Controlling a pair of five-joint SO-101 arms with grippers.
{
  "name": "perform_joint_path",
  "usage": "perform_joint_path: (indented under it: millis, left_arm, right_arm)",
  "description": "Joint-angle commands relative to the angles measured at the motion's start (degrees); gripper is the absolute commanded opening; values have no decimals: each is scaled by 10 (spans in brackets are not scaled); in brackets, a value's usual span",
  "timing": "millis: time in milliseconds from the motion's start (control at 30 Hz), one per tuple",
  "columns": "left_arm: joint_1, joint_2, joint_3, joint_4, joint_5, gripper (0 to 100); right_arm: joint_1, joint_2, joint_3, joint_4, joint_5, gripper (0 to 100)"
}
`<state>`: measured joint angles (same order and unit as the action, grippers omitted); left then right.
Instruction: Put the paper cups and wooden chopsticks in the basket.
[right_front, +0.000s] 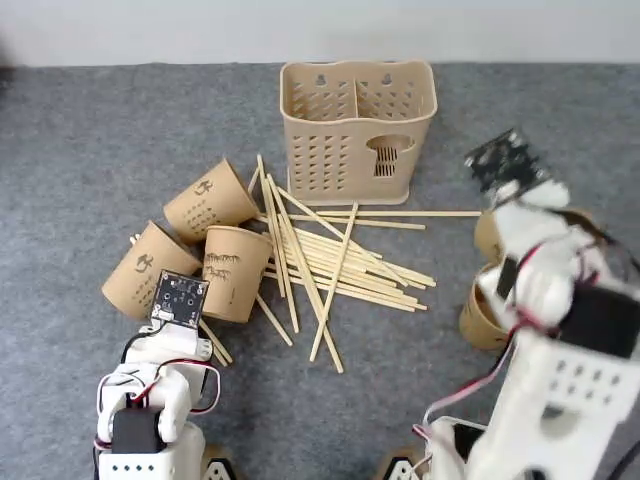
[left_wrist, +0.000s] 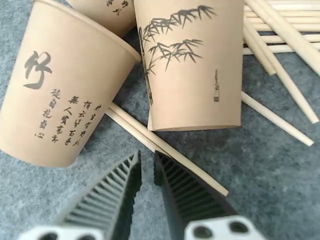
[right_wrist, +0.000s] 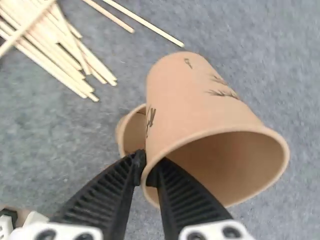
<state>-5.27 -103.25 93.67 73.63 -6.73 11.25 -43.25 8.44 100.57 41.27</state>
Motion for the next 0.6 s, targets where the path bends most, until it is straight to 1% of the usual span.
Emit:
perform_joint_path:
  millis: [0,67,133,233,400,567]
  left_arm:
    - [-2,-9,-21,-1,-8,49]
    - [-3,-9,-21,-1,-8,49]
    - [-3,-9,-21,-1,-8,49]
    - [-3,-9,-21,-1,-8,49]
    - [-4,-9,-21,0,-8,49]
    - [-4,-9,-21,1,-9,49]
  right_arm:
    - [-16,-73,52,26,11,8]
    - [-13,-88,87,26,33,8]
    - [13,-91,107,24,38,8]
    - [42,-82,107,23,40,8]
    - [81,-51,107,21,75,8]
    - [99,-7,110,-6,75,8]
